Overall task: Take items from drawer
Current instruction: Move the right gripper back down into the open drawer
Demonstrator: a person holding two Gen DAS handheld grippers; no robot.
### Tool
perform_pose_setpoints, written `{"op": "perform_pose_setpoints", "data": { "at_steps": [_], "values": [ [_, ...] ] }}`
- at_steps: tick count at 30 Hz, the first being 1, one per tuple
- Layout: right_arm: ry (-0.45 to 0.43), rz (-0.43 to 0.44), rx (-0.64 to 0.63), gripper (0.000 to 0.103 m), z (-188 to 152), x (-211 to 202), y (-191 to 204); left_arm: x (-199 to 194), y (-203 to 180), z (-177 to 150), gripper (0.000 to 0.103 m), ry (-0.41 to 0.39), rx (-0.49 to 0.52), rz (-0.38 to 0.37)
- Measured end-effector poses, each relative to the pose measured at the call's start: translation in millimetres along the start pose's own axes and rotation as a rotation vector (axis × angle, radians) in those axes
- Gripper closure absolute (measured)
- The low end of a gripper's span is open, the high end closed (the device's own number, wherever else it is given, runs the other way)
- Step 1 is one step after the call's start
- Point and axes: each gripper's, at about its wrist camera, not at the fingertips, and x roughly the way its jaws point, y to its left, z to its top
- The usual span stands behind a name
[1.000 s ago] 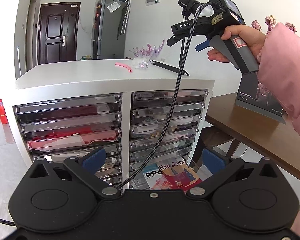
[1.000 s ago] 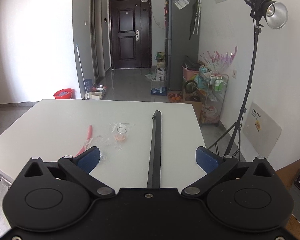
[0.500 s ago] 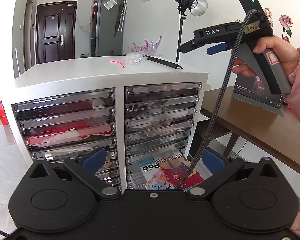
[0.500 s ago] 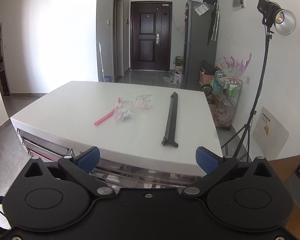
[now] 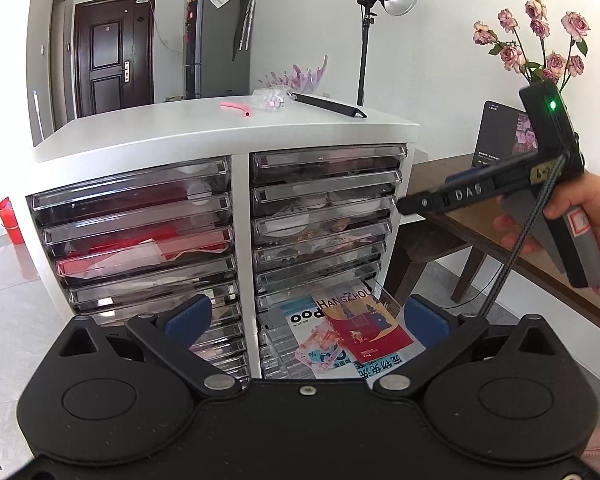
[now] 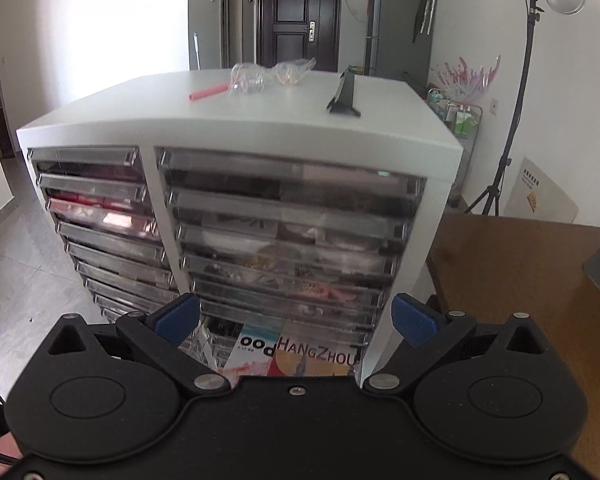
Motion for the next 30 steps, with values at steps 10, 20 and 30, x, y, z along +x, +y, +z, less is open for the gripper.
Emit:
{"op": "perform_pose_setpoints", "data": {
  "at_steps": [10, 20, 30],
  "values": [
    [0.187, 0.045, -0.061, 0.0, -69, 51, 26, 4, 16, -4, 0.0, 0.037, -0.06, 0.051],
    [0.275, 0.025, 0.063, 0.0, -97, 93, 15, 17, 21, -10, 0.0, 0.077, -0.079, 0.049],
    [0.328, -0.043, 0.179, 0.004, -101, 162, -7, 26, 28, -12, 0.0, 0.101, -0.097, 0.056]
  ]
}}
